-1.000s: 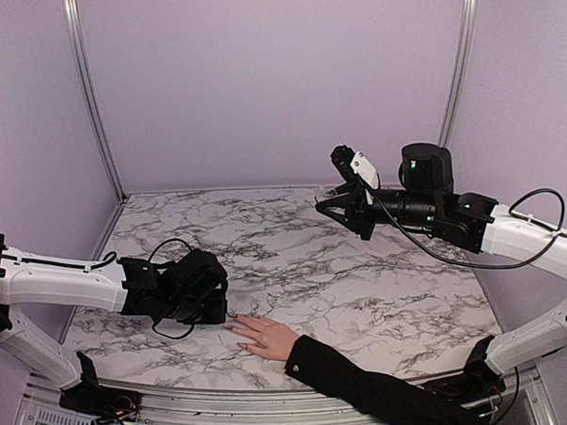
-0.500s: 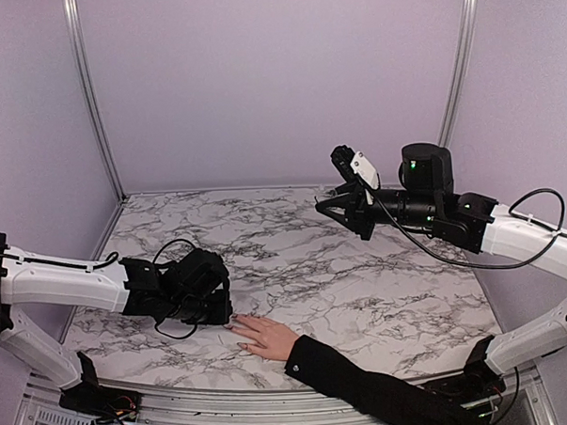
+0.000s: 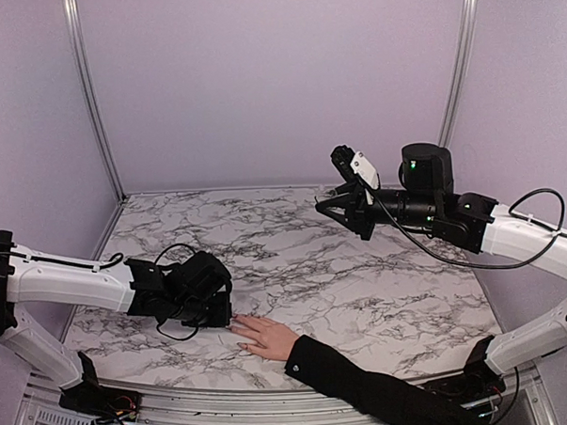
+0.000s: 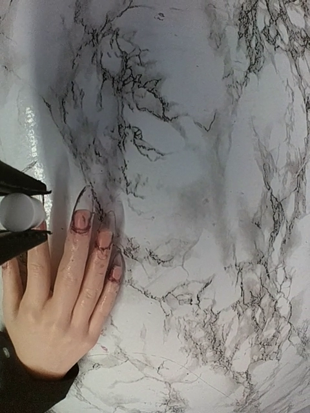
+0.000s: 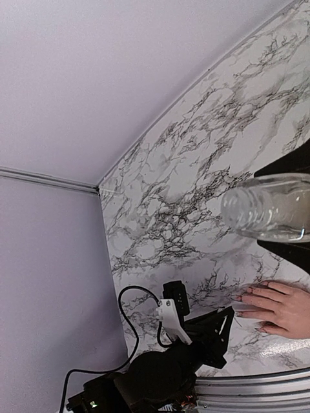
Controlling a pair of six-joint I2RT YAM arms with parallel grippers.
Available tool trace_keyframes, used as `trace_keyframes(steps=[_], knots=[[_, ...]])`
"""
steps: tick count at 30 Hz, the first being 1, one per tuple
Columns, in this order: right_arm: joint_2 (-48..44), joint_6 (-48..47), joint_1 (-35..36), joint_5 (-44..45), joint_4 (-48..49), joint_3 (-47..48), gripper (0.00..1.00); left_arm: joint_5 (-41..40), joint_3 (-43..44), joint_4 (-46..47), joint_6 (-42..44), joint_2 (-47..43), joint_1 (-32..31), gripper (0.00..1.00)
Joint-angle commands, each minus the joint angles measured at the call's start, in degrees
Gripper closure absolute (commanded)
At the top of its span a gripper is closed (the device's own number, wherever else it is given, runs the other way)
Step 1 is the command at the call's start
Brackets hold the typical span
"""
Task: Paint the nails
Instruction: Paint the nail polish on the nail.
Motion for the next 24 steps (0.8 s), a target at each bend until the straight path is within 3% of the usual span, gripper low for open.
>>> trace_keyframes(steps=[1,24], knots=[[-0.83,-0.28,-0.37,-0.59,0.51,0.92,1.0,-1.33,-1.02,-2.47,-1.63,-0.02,0.54,1.0],[-1.07,-0.44,-0.37,-0.28,0.42,0.75,1.0,-2.13,-1.55,-5.35,-3.68,-0.31,1.61,1.0]])
